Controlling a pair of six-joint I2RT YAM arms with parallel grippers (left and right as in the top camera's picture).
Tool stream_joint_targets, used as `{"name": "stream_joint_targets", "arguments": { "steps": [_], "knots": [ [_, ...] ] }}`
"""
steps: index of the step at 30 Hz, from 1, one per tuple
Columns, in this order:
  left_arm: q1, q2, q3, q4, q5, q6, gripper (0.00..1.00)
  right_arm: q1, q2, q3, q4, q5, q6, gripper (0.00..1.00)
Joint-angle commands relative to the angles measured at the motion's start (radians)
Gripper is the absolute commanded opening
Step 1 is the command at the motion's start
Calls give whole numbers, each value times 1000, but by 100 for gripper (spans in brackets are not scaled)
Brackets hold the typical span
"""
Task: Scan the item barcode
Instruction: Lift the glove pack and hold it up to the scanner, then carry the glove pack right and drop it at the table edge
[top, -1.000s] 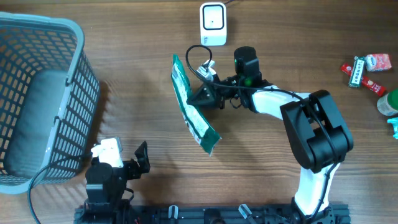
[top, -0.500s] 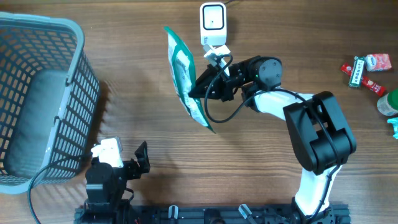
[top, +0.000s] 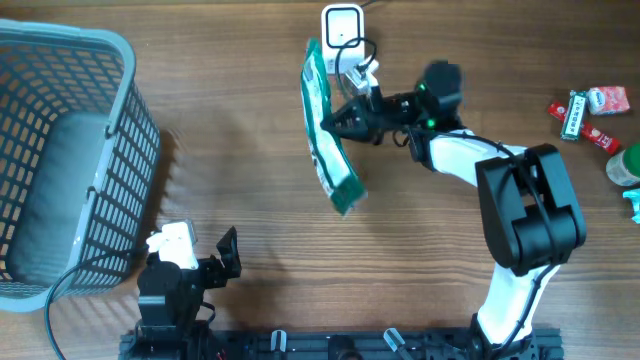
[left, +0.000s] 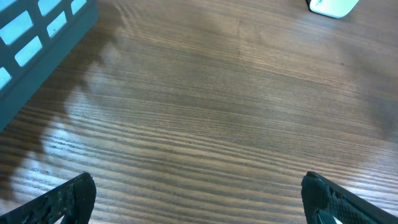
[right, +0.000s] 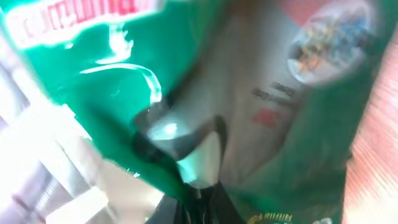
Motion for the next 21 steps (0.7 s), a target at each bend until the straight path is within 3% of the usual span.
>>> {"name": "stream_joint_targets", "arguments": {
  "steps": [1, 2, 5, 8, 11, 15, 17, 21],
  "knots": [
    [5, -7, -2, 3, 5, 13, 100, 25, 2, 14, -303, 315, -301, 5],
    [5, -7, -2, 3, 5, 13, 100, 42, 2, 14, -331, 360, -415, 5],
    [5, -7, -2, 3, 5, 13, 100, 61, -9, 14, -451, 357, -543, 5],
    [5, -7, -2, 3, 5, 13, 100, 60, -67, 15, -927, 560, -887, 5],
    [5, -7, -2, 3, 5, 13, 100, 56, -197, 87, -1415, 983, -1197, 5],
    [5, -7, -2, 3, 5, 13, 100, 58, -283, 332, -1738, 1354, -1422, 5],
    [5, -7, -2, 3, 5, 13, 100, 58, -264, 433, -1763, 1479, -1515, 5],
    [5, -7, -2, 3, 5, 13, 100, 72, -174, 457, -1584, 1518, -1554, 5]
  ]
}}
